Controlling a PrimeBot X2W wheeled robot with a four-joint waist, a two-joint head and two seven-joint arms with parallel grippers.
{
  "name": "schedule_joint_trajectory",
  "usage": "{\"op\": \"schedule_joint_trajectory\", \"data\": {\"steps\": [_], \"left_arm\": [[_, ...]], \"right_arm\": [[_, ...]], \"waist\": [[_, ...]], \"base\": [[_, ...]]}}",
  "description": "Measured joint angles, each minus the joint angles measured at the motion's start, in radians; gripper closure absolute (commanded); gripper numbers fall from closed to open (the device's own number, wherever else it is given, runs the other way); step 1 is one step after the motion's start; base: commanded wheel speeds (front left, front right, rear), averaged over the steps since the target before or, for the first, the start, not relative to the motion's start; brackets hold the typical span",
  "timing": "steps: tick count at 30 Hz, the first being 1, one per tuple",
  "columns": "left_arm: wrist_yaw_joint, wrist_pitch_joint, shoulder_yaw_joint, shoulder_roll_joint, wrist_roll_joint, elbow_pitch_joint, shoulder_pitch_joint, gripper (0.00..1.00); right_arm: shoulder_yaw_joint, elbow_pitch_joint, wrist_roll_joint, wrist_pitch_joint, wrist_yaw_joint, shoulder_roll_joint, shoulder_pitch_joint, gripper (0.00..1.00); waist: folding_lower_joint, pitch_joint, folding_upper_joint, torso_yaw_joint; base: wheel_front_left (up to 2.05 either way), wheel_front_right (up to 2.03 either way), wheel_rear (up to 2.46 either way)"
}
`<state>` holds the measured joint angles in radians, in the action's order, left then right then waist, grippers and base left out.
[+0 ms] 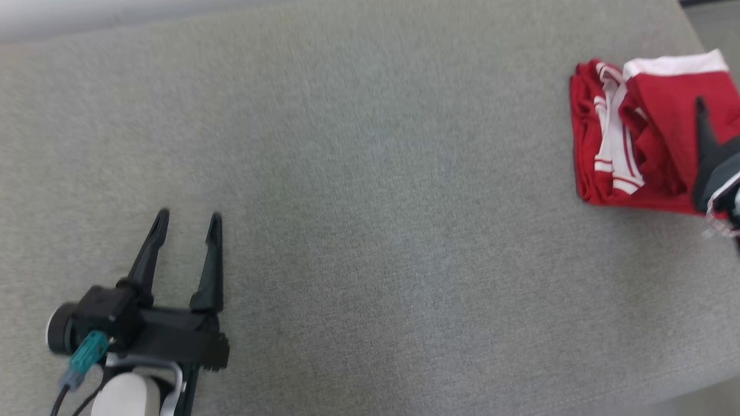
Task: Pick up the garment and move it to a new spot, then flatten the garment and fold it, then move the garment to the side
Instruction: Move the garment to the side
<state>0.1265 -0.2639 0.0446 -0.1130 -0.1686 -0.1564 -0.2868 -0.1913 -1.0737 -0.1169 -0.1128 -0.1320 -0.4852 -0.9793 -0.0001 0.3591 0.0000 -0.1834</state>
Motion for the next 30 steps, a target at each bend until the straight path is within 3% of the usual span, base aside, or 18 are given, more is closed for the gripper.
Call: {"op": "schedule_joint_trajectory", "data": {"steps": [7,16,23,30], "left_arm": [[-0.012,0.0,-0.066,0.004,-0.017,-0.044,0.092,0.0],[-0.012,0.0,-0.121,0.002,-0.02,-0.091,0.223,0.0],[-0.013,0.0,-0.141,0.014,-0.02,-0.099,0.273,0.0],[-0.014,0.0,-0.164,0.03,-0.019,-0.105,0.302,0.0]], "right_arm": [[0.035,0.112,-0.09,-0.11,0.0,0.089,0.18,0.0],[0.099,0.378,-0.182,-0.124,0.0,0.149,0.52,0.0],[0.167,0.551,-0.162,-0.111,0.0,0.199,0.683,0.0],[0.17,0.661,-0.119,-0.089,0.0,0.257,0.797,0.0]], "waist": [[-0.0001,-0.123,-0.0002,0.011],[-0.0003,-0.304,-0.0003,0.034],[-0.0003,-0.387,-0.0003,0.064],[-0.0001,-0.433,-0.0002,0.102]], "base": [[0.0,0.0,0.0],[0.0,0.0,0.0],[0.0,0.0,0.0],[0.0,0.0,0.0]]}}
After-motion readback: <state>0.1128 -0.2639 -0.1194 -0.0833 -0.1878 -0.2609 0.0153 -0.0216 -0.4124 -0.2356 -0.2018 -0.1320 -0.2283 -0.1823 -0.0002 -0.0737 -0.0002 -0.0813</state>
